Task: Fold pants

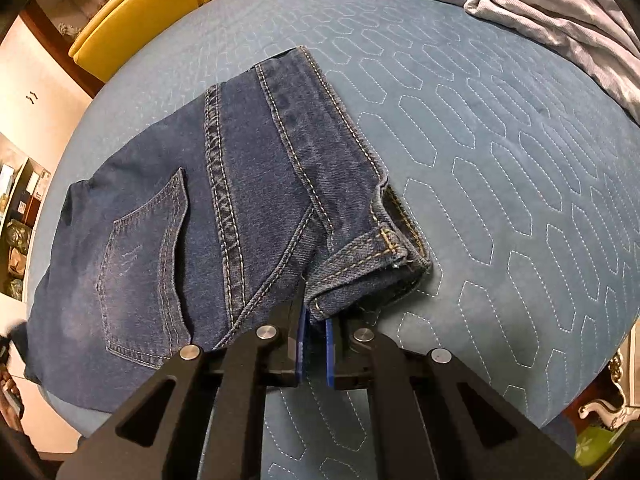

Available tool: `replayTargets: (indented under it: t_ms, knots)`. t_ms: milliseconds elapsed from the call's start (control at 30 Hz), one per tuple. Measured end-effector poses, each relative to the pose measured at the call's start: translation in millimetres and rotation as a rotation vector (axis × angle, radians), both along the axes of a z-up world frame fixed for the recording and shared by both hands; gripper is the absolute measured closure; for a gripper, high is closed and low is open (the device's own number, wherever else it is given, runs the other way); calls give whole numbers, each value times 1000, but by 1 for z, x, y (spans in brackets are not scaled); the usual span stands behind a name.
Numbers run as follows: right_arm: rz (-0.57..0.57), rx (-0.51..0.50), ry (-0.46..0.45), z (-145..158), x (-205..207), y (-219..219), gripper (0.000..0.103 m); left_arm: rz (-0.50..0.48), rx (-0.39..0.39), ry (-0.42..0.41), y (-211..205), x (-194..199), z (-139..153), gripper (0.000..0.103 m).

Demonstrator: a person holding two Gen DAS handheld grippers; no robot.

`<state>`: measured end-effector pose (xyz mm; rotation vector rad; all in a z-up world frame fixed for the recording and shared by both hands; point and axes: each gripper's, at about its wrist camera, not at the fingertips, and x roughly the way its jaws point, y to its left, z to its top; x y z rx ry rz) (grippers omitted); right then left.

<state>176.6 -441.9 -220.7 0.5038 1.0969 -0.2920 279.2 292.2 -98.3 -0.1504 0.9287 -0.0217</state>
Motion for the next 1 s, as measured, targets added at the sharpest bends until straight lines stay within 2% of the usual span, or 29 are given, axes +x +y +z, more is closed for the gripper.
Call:
replayTargets:
  t_ms: [33, 67, 100, 133, 167, 200, 233, 267, 367, 400, 467, 533, 600, 633, 667, 700, 733, 767, 833, 867, 900, 933, 967, 1000]
  knots:
    - [-2, 1, 2, 0, 1, 0, 101, -156, -2, -13, -40, -8, 3, 99]
    - [-6, 2, 5, 1, 1, 1, 101, -290, -61, 1, -72, -19, 4, 94]
    - [-7, 0, 8, 1, 2, 2, 101, -328, -117, 19, -81, -25, 2, 89]
    - [-7, -2, 9, 1, 3, 1, 101, -324, -173, 24, -79, -30, 1, 70]
    - [-6, -4, 10, 1, 3, 2, 101, -262, -221, -12, -59, -35, 4, 52]
    - [-4, -5, 10, 1, 1, 0, 101, -166, -245, -50, -27, -36, 5, 49]
    - [-2, -6, 11, 1, 1, -1, 101, -93, -254, -60, -2, -35, 4, 49]
    - [0, -6, 13, 0, 2, -1, 101, 44, -285, -51, 45, -32, -2, 55]
    - [2, -11, 23, 2, 5, 0, 101, 340, -471, 3, 168, -26, -25, 58]
    - [1, -13, 24, 2, 5, 0, 101, 408, -534, 51, 199, -21, -36, 58]
    - [-3, -16, 22, 2, 5, 1, 101, 464, -649, 128, 238, -8, -54, 54]
    - [-8, -21, 24, 3, 4, 3, 101, 506, -687, 192, 263, 11, -61, 55]
    - [-8, -30, 32, 4, 6, 4, 101, 524, -679, 272, 276, 29, -69, 56]
    - [-9, -32, 34, 5, 6, 6, 101, 556, -677, 344, 279, 39, -79, 62]
    - [-10, -33, 36, 5, 6, 6, 101, 555, -688, 382, 282, 52, -86, 76]
    - [-9, -37, 36, 6, 7, 6, 101, 542, -680, 410, 277, 62, -89, 82]
    - [-7, -42, 36, 7, 7, 9, 101, 539, -661, 420, 278, 69, -92, 96]
    - [-1, -55, 35, 8, 7, 11, 100, 541, -604, 418, 278, 79, -91, 103]
    - [6, -74, 33, 9, 7, 15, 100, 529, -517, 345, 274, 93, -78, 103]
    - [11, -88, 30, 10, 7, 17, 100, 527, -424, 305, 274, 99, -69, 103]
    - [12, -98, 28, 10, 6, 20, 100, 528, -347, 289, 270, 100, -68, 103]
    - [13, -108, 26, 10, 6, 21, 100, 525, -316, 288, 269, 102, -70, 103]
    - [13, -114, 24, 10, 5, 24, 100, 534, -314, 259, 268, 99, -67, 97]
    - [14, -127, 18, 11, 4, 26, 100, 533, -292, 193, 262, 94, -55, 88]
